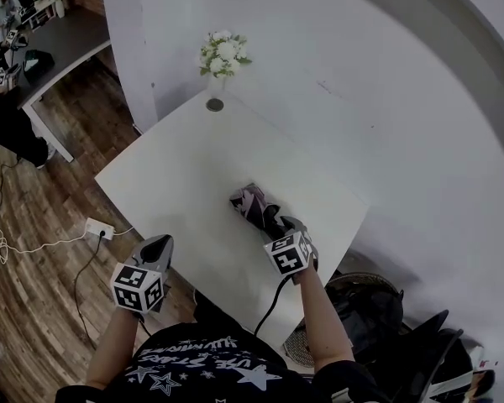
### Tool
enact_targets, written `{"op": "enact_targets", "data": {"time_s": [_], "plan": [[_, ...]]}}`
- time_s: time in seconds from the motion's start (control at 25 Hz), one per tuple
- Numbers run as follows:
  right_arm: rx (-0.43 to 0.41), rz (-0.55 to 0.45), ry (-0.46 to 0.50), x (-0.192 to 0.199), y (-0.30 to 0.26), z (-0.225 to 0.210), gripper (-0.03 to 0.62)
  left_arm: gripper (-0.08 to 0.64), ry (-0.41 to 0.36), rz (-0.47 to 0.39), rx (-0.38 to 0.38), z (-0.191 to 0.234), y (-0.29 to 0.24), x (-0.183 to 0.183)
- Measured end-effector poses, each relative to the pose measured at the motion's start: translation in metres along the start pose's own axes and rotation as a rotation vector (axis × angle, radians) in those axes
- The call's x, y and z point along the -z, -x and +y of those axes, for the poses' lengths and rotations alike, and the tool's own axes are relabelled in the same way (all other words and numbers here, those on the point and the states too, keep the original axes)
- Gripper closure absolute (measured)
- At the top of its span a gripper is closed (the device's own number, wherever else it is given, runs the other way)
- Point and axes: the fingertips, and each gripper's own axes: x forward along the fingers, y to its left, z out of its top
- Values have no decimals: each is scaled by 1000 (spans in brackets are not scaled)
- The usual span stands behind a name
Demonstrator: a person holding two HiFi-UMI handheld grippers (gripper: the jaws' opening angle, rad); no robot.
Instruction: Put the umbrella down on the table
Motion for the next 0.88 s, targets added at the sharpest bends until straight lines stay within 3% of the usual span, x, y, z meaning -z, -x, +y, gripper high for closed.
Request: {"op": "enact_targets", "data": {"time_s": [0.24, 0.44, 0.72, 0.88], "plan": [[125, -104, -58, -16, 42, -12, 370, 558, -19, -47, 11, -7, 27, -7], [188, -202, -114, -29, 74, 0, 466, 558, -34, -75, 17, -15, 53, -4], [149, -237, -146, -28, 100, 45, 568, 558, -51, -98, 37, -31, 93, 11], [131, -267, -172, -24, 118, 72, 578, 558, -54, -114, 34, -36, 119, 22]]}}
